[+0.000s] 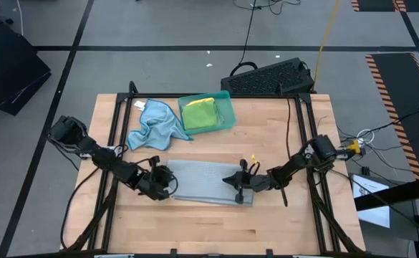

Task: Fold microfiber towels
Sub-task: Fold the gray microfiber cloth

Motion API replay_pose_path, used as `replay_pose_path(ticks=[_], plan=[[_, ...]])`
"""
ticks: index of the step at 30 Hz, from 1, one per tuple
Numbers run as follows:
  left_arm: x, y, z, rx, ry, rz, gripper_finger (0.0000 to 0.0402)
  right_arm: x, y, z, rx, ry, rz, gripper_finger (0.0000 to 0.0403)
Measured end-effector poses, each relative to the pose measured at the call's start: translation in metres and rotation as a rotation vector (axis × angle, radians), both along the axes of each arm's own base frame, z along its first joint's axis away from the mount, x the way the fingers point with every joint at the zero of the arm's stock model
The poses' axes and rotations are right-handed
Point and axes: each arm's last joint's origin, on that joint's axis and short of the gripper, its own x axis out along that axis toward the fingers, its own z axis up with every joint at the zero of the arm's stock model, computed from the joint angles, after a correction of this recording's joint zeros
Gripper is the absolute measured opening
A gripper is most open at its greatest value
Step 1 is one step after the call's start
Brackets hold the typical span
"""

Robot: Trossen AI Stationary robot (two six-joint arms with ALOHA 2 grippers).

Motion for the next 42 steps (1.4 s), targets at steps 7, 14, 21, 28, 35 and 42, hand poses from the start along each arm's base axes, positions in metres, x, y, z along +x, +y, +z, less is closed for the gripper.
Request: replay_pose_path(ticks=[7, 14, 21, 28, 35, 42], plan=[[-0.006, 0.005, -0.005, -0.066, 0.011, 0.048, 0.0122, -0.003, -0.001, -0.008, 0.054, 0.023, -0.022, 0.0000], [0.010, 0.001, 0.030, -0.012, -0.092, -0.059, 0.0122, 0.001, 0.000, 0.028, 0.036, -0.097, 0.023, 0.0000], [0.023, 0.021, 0.037, 0.081, -0.146, 0.009, 0.0122, 0.005, -0.017, 0.026, -0.005, -0.066, -0.029, 0.0000], [0.007, 0.038, 0.006, -0.031, -0.018, 0.163, 0.0122, -0.005, -0.027, 0.001, -0.012, 0.105, -0.120, 0.0000], [0.000, 0.043, -0.002, -0.064, -0.001, 0.246, 0.0122, -0.014, -0.020, -0.002, 0.058, 0.113, -0.131, 0.0000], [0.016, 0.036, 0.024, -0.087, -0.033, 0.140, 0.0124, -0.014, -0.011, 0.016, 0.044, 0.055, -0.073, 0.0000]])
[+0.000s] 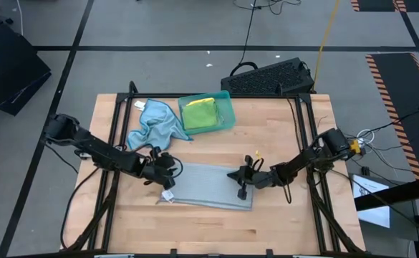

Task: Fold microfiber towels
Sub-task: Fold the gray microfiber cloth

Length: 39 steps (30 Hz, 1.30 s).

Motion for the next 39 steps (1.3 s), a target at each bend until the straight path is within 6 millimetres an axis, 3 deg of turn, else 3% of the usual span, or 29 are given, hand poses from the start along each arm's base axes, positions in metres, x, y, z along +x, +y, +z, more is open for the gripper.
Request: replay_pose_path(ticks=[5, 11, 14, 17, 32, 39], plan=[[-0.004, 0.006, 0.016, -0.036, 0.085, 0.011, 0.0159, 0.000, -0.001, 0.016, -0.084, -0.032, 0.041, 0.0000], [-0.011, 0.023, 0.023, -0.120, 0.150, 0.077, 0.0251, 0.003, -0.012, 0.025, -0.181, -0.041, 0.045, 0.0000], [-0.009, 0.029, 0.022, -0.167, 0.180, 0.010, 0.0285, 0.005, -0.019, 0.025, -0.165, -0.038, 0.059, 0.0000], [-0.006, 0.034, 0.018, -0.134, 0.222, -0.070, 0.0293, 0.007, -0.024, 0.025, -0.143, -0.036, 0.087, 0.0000], [-0.007, 0.060, 0.011, -0.200, 0.279, -0.174, 0.0208, 0.011, -0.023, 0.032, -0.106, -0.114, 0.173, 0.0000], [-0.012, 0.061, 0.003, -0.192, 0.294, -0.136, 0.0131, 0.019, -0.024, 0.043, -0.102, -0.192, 0.161, 0.0000]])
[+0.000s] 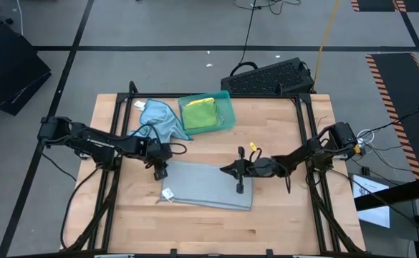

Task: Fold microfiber towels
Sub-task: Fold the gray microfiber cloth

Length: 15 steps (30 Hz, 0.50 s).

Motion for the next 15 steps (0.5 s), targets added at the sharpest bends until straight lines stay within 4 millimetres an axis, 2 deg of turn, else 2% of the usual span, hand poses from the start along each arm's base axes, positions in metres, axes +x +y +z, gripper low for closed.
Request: replay_pose_path(ticks=[8, 12, 15], plan=[[0.001, -0.003, -0.001, 0.029, -0.031, -0.039, 0.0015, 0.027, 0.002, 0.014, 0.001, -0.065, -0.010, 0.0000], [0.010, -0.006, 0.009, 0.108, -0.062, -0.106, 0.0010, 0.054, 0.000, 0.018, 0.064, -0.081, -0.046, 0.0003], [0.016, -0.010, 0.020, 0.150, -0.069, -0.148, 0.0005, 0.078, -0.003, 0.024, 0.087, -0.009, -0.075, 0.0022]])
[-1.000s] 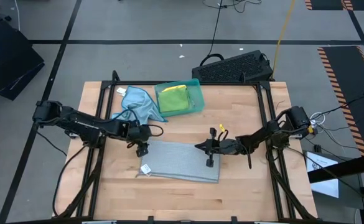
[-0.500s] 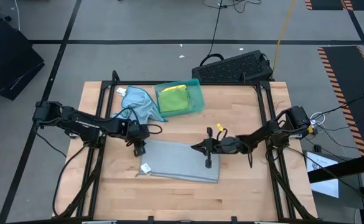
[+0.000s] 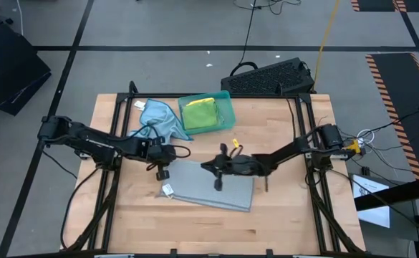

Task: Fold microfiber towels
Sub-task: Fold the gray microfiber cloth

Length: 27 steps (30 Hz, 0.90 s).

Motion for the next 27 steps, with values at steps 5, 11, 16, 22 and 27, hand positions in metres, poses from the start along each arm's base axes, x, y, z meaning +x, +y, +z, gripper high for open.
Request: replay_pose_path(ticks=[5, 11, 16, 22, 27], plan=[[0.011, -0.008, 0.021, 0.059, -0.024, -0.069, 0.0005, 0.034, -0.012, 0.010, -0.008, 0.094, -0.010, 0.0086], [0.019, -0.022, 0.039, 0.081, -0.069, -0.145, 0.0007, 0.061, -0.038, 0.006, 0.066, 0.086, 0.140, 0.0161], [0.022, -0.032, 0.047, 0.088, -0.098, -0.186, 0.0004, 0.076, -0.049, -0.012, 0.099, 0.113, 0.201, 0.0188], [0.023, -0.040, 0.052, 0.104, -0.121, -0.201, 0.0005, 0.093, -0.050, -0.025, 0.153, 0.116, 0.291, 0.0189], [0.022, -0.043, 0.052, 0.090, -0.118, -0.187, 0.0008, 0.098, -0.050, -0.025, 0.139, 0.092, 0.298, 0.0163]])
